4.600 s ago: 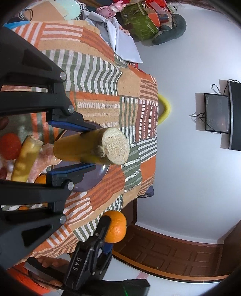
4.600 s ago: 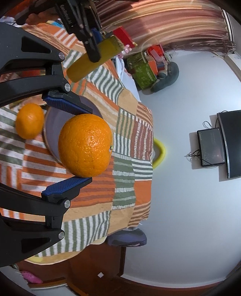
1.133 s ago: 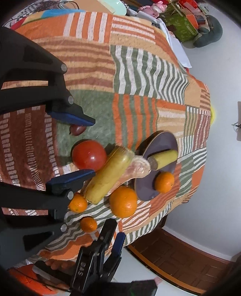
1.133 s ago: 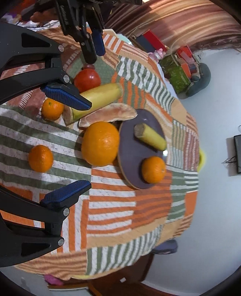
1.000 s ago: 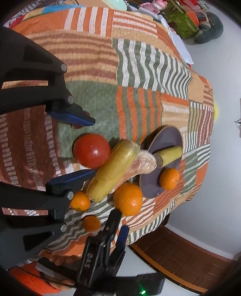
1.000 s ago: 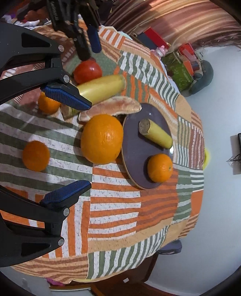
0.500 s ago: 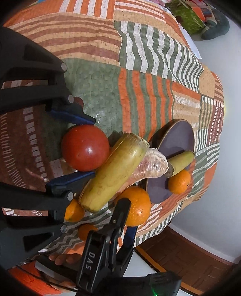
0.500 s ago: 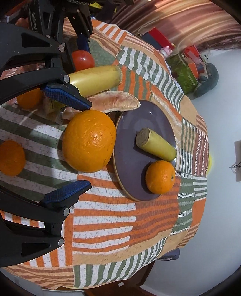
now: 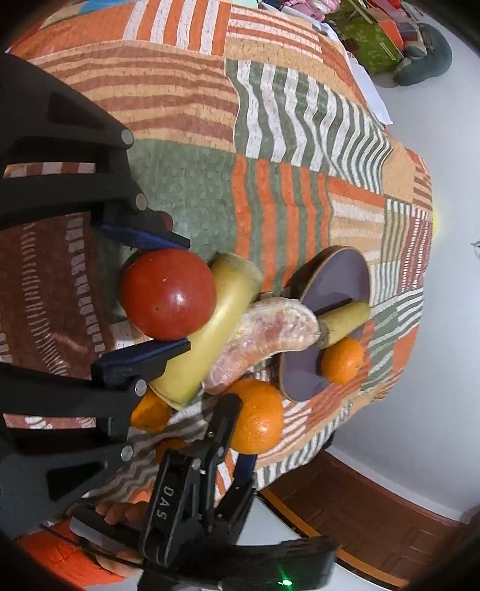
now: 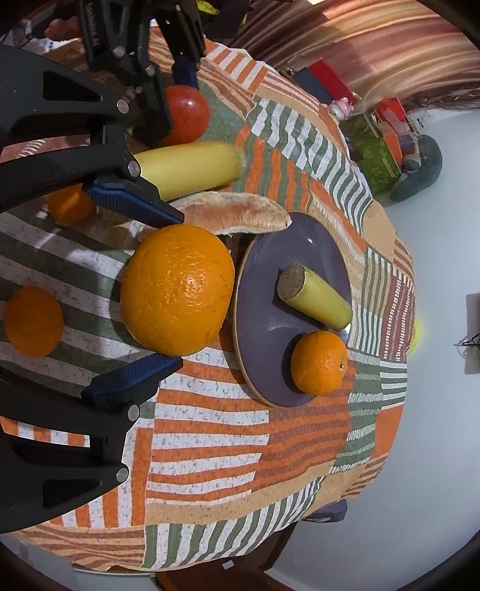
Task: Organize fruits
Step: 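Grasp the red tomato with the left tool while the right tool grasps another large orange, then carry the tomato to the plate with the left tool while the right tool places the orange there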
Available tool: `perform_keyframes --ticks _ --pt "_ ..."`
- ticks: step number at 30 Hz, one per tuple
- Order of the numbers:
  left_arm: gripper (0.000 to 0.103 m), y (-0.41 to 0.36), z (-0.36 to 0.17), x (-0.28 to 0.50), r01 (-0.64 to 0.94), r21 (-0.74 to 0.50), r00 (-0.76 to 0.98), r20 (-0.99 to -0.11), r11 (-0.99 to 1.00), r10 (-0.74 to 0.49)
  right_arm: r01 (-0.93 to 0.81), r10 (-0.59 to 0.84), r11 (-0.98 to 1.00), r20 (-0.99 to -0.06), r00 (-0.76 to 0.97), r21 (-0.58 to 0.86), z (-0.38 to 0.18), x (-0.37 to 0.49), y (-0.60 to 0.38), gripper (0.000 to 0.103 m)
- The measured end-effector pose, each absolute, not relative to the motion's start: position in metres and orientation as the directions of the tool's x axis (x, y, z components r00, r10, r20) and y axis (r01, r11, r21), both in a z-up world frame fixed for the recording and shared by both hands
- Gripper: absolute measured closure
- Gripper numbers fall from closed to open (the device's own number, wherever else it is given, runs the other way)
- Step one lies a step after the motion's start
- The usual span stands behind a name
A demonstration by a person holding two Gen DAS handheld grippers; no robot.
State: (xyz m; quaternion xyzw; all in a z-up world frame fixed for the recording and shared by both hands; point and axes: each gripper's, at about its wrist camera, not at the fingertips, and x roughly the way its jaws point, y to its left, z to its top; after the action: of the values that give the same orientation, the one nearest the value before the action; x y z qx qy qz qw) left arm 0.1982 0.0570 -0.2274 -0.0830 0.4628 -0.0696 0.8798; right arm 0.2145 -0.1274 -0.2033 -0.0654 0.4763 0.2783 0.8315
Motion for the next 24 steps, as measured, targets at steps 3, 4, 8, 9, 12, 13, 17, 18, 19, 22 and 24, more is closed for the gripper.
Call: perform_keyframes --ticks 3,4,8,9,12,13,17,18,19,22,24 --pt "0.057 0.059 -0.215 0.195 0.043 -0.210 0.586 -0.787 0.977 -0.194 -0.522 0.402 0.839 -0.821 0.405 0.154 -0.197 0.213 -0.130 0.037" --pt "0.057 0.059 -0.210 0.194 0.043 -0.206 0.597 -0.780 0.978 -0.190 -0.519 0.404 0.840 -0.818 0.410 0.155 -0.194 0.212 -0.131 0.037" --pt "0.057 0.060 -0.195 0.194 0.047 -0.201 0.624 -0.759 0.978 -0.186 -0.512 0.410 0.845 -0.802 0.435 0.155 -0.182 0.211 -0.136 0.037" --pt "0.057 0.059 -0.192 0.195 0.048 -0.199 0.630 -0.754 0.979 -0.184 -0.511 0.412 0.846 -0.796 0.443 0.153 -0.179 0.212 -0.137 0.037" --pt "0.057 0.060 -0.181 0.198 0.052 -0.192 0.650 -0.738 0.980 -0.179 -0.506 0.416 0.849 -0.780 0.467 0.149 -0.168 0.212 -0.141 0.037" --pt "0.057 0.060 -0.176 0.199 0.053 -0.190 0.659 -0.731 0.980 -0.178 -0.504 0.416 0.851 -0.774 0.477 0.147 -0.164 0.213 -0.142 0.037" --pt "0.057 0.061 -0.164 0.205 0.052 -0.192 0.684 -0.708 0.980 -0.175 -0.499 0.417 0.856 -0.754 0.508 0.136 -0.153 0.217 -0.146 0.037" --pt "0.057 0.061 -0.161 0.209 0.052 -0.195 0.690 -0.702 0.980 -0.176 -0.498 0.418 0.857 -0.748 0.516 0.135 -0.150 0.220 -0.147 0.037" --pt "0.057 0.061 -0.158 0.212 0.053 -0.196 0.695 -0.697 0.979 -0.177 -0.496 0.418 0.858 -0.744 0.521 0.134 -0.148 0.221 -0.148 0.037" --pt "0.057 0.060 -0.151 0.221 0.061 -0.191 0.707 -0.684 0.980 -0.177 -0.493 0.417 0.861 -0.731 0.540 0.127 -0.142 0.227 -0.148 0.037" --pt "0.057 0.058 -0.148 0.226 0.067 -0.182 0.714 -0.678 0.981 -0.175 -0.492 0.418 0.862 -0.724 0.549 0.125 -0.140 0.231 -0.149 0.037"
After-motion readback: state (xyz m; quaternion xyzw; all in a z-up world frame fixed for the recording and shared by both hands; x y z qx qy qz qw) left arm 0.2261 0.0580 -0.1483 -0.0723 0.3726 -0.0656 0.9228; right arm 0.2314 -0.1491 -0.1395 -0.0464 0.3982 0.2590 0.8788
